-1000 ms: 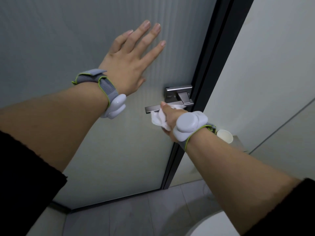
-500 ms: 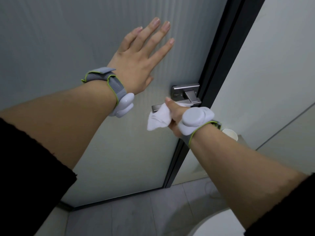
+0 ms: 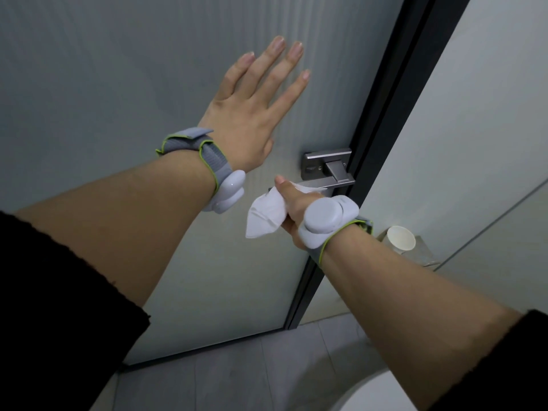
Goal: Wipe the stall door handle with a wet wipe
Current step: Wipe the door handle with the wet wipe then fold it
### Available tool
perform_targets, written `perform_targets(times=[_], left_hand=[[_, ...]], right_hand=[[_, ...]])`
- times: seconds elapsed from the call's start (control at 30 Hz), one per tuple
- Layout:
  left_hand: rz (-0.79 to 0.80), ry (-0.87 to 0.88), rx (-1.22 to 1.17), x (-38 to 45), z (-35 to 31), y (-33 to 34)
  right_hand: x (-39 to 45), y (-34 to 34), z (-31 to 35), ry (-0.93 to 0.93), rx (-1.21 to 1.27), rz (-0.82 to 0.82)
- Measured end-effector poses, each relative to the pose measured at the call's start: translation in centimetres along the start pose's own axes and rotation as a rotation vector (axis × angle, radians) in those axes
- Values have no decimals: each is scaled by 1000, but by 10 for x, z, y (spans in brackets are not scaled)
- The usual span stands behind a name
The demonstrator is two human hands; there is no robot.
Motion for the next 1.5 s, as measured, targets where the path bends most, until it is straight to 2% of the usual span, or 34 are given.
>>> perform_targets(times=[0.03,0.13,0.27,0.37,0.5,0.73,0.87,1.07,1.2,1.37,1.43,1.5], left_hand=[[6,-6,-5,-1,1,1],[14,-23,-14,-2,0,0],[17,-36,-18,0,0,-1],[27,-49,-16,-1,-1,1],[23,-61,-10,-1,-3,3],[34,-67,14,0,-4,10],[60,-71,19,-1,-6,11],[153,-123,22,0,-12,1],[258,-183,-16,2,-17,-7],[346,-188,-154,11,-46,-21],[413,-206,-283,14,-63,-19],[500,-257,-481,18,-89,-19]], right_hand=[[0,-2,-4,21,-22,21],[8,-29,10,-76,-103,-62],[14,-72,35,-149,-142,-241],[19,-92,48,-188,-303,-299],[25,-97,63,-198,-390,-335],[30,-88,77,-270,-337,-248],[27,-85,69,-243,-168,-188],[18,-80,50,-172,-175,-97],[4,-82,38,-120,-316,38],[-8,-110,36,-105,-186,62],[-12,-120,36,-93,-114,107],[-18,-140,37,-94,-218,95]])
Point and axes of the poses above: each hand's wrist, its own x-axis towards the middle knuckle, its own y-axis out of the palm, z = x × y, the point moved 9 cm from there along x, towards the middle knuckle, and after that the axes turned 9 degrees about x, right-handed, at the moved point
